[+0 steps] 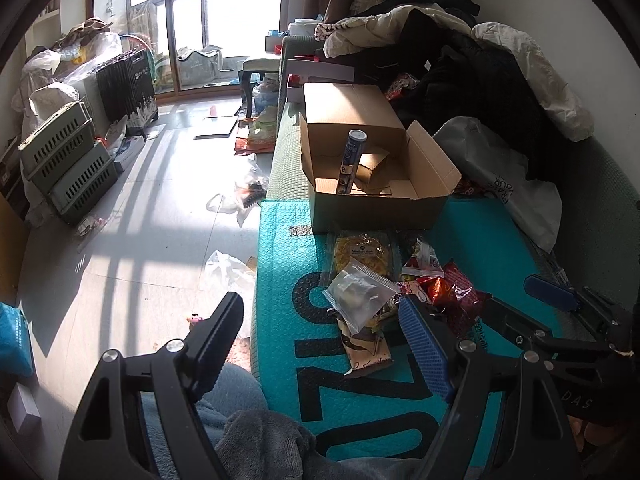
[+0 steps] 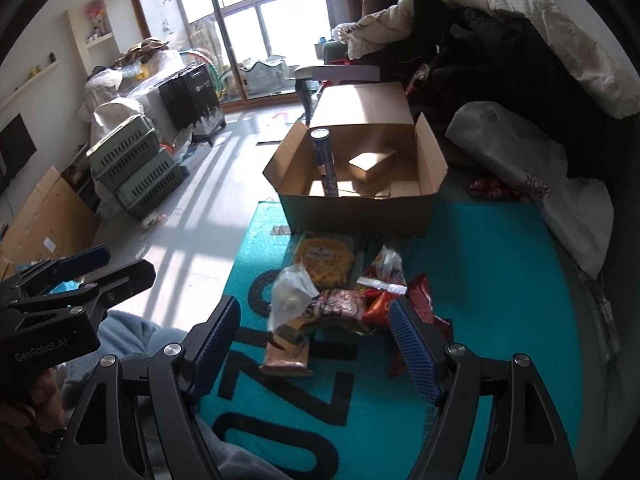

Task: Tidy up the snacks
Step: 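Withdraw both tools from the cardboard box back toward the snack pile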

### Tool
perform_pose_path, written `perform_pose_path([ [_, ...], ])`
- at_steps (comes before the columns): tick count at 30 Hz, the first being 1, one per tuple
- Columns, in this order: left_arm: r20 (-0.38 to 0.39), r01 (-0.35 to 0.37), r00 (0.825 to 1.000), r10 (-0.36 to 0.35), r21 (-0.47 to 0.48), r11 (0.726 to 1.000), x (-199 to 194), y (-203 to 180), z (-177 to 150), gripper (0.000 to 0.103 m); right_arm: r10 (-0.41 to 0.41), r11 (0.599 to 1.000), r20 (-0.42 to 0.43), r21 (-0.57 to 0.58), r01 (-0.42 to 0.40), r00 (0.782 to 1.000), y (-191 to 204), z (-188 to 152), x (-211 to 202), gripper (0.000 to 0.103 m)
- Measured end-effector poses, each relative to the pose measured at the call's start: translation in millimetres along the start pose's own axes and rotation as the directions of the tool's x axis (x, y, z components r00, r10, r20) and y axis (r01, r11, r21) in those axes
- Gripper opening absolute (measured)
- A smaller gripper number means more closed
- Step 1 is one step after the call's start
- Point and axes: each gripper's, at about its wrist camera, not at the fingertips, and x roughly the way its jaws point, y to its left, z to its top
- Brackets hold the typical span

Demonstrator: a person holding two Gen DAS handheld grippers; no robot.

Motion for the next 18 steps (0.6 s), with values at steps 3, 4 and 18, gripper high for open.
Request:
perform_pose_path([
  [3, -0.034, -0.001, 0.999, 0.001, -0.006, 1.0, 11, 0, -9, 0.08, -0.012, 1.0, -0.024, -0.002, 0.012, 1.0, -3, -10, 9, 0.077],
  [4, -0.046, -0.002, 0.999, 0.001, -0.009, 1.0, 15, 0, -11, 0.08, -0.017, 1.0, -0.032, -0.002, 0.017, 0.999, -4, -13, 11, 0.077],
  [18, -0.166, -0.039, 0.986, 0.033, -0.031, 0.999, 54, 9, -38, 0.08, -0.006, 1.0, -0.137, -0.02, 0.004, 0.991, -5, -42, 61, 0.077],
])
